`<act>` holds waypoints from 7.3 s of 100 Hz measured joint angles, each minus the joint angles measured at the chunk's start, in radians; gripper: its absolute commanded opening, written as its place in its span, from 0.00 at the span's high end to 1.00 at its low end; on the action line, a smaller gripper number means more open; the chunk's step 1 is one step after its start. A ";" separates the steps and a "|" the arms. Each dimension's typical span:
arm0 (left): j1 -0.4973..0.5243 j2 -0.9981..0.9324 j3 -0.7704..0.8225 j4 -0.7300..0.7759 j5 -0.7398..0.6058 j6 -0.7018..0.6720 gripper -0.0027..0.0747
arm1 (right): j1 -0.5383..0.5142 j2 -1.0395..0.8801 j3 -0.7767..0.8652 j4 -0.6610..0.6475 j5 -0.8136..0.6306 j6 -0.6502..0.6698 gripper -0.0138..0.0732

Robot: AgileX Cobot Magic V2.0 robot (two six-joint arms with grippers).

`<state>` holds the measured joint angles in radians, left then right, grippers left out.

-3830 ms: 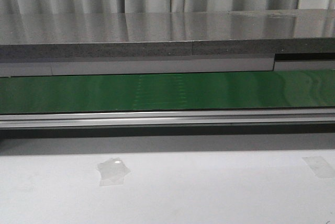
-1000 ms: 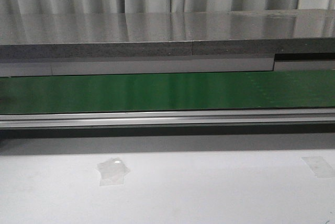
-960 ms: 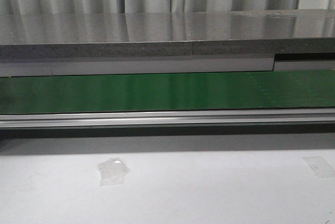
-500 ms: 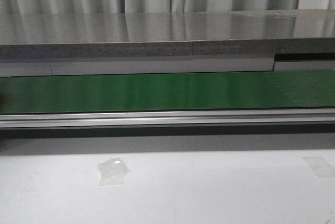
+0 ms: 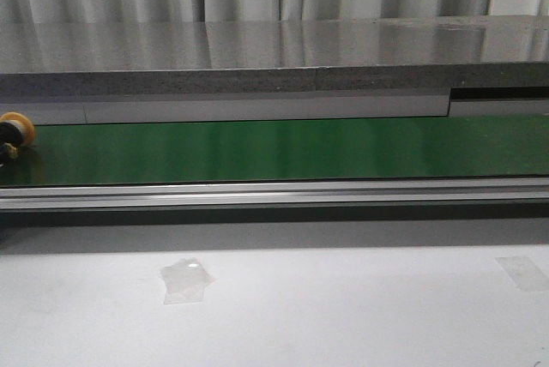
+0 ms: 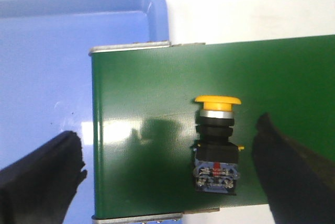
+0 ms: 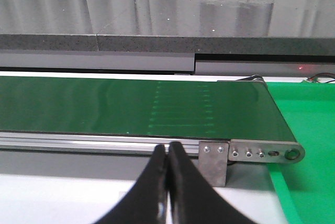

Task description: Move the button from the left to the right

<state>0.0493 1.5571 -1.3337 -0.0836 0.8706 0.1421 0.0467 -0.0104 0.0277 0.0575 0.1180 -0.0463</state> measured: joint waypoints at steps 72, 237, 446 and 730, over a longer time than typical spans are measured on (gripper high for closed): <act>-0.089 -0.685 0.590 -0.006 -0.523 0.002 0.15 | 0.000 0.000 0.000 0.000 0.000 0.000 0.92; -0.089 -1.113 0.965 -0.052 -0.743 0.004 0.99 | 0.000 0.000 0.000 0.000 -0.023 0.000 0.92; -0.089 -1.113 0.965 -0.052 -0.745 0.004 0.99 | 0.000 0.903 -0.820 0.102 0.626 -0.004 0.10; -0.089 -1.113 0.965 -0.052 -0.745 0.004 0.99 | -0.394 1.642 -1.315 -0.178 0.551 -0.192 0.61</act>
<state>-0.0395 0.4441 -0.3688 -0.1360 0.1256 0.1457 -0.3472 1.6311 -1.2871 -0.1203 0.6689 -0.2387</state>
